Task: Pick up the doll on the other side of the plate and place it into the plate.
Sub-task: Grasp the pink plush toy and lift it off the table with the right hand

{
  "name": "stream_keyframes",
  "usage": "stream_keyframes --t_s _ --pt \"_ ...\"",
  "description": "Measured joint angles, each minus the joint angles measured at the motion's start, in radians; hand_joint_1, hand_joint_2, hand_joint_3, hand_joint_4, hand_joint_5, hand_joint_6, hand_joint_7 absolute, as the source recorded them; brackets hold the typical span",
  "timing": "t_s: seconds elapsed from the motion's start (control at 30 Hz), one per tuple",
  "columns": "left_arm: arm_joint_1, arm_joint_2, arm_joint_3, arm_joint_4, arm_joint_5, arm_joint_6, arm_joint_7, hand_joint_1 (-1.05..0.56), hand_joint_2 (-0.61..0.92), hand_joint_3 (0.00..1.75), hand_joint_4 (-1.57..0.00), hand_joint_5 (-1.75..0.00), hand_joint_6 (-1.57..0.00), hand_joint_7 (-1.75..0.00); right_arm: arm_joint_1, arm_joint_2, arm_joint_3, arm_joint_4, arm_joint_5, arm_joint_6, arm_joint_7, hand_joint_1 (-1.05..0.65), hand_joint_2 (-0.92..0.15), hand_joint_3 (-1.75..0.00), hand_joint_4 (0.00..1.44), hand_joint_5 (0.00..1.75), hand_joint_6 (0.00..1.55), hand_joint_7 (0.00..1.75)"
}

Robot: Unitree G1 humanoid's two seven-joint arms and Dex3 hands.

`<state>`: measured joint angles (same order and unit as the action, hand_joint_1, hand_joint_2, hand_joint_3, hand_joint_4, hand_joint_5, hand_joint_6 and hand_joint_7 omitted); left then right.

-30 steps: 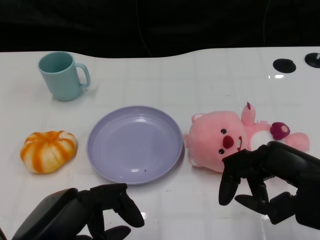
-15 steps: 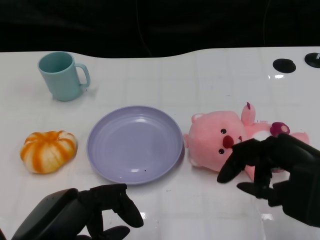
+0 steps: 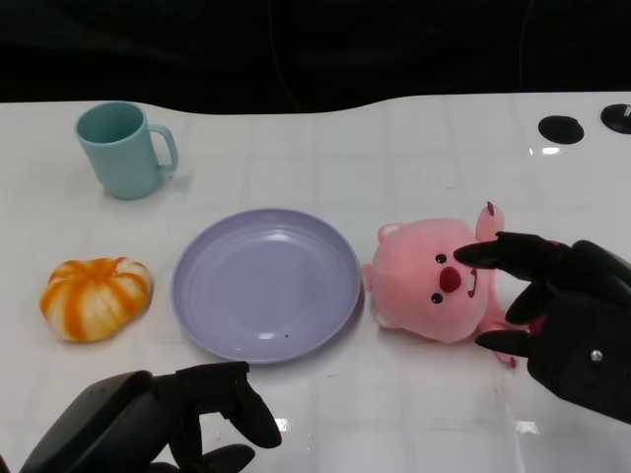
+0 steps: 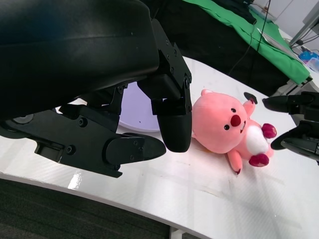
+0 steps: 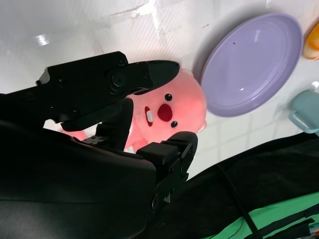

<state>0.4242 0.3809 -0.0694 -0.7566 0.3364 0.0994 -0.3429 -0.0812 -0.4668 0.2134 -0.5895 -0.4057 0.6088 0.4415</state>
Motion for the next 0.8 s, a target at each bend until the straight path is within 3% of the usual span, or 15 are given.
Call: stream_keyframes --t_s 0.13,0.4,0.6,0.8 --pt "0.0 0.0 0.001 0.001 0.0 0.0 0.0 -0.24 0.92 0.44 -0.58 -1.72 -0.66 -1.01 -0.023 -0.015 0.021 0.006 -0.08 0.021 -0.003 -0.67 -0.92 -0.1 0.2 0.75 0.23 0.15" --pt "-0.006 0.0 0.001 0.014 -0.001 -0.002 0.0 -0.24 0.92 0.44 -0.57 -1.72 -0.67 -1.01 -0.069 -0.066 0.109 0.048 -0.34 0.023 0.008 -0.78 -0.92 -0.08 0.25 0.65 0.21 0.1" --pt "-0.011 0.001 0.001 0.019 -0.001 -0.002 0.0 -0.24 0.92 0.44 -0.58 -1.72 -0.66 -1.01 -0.136 -0.096 0.184 0.112 -0.512 -0.004 0.118 -0.82 -0.92 -0.15 0.37 0.66 0.23 0.08" --pt "-0.008 0.002 0.003 0.022 -0.001 -0.003 0.0 -0.23 0.92 0.43 -0.58 -1.71 -0.67 -1.01 -0.198 -0.074 0.213 0.201 -0.59 -0.036 0.19 -0.85 -0.92 -0.18 0.4 0.55 0.26 0.06"
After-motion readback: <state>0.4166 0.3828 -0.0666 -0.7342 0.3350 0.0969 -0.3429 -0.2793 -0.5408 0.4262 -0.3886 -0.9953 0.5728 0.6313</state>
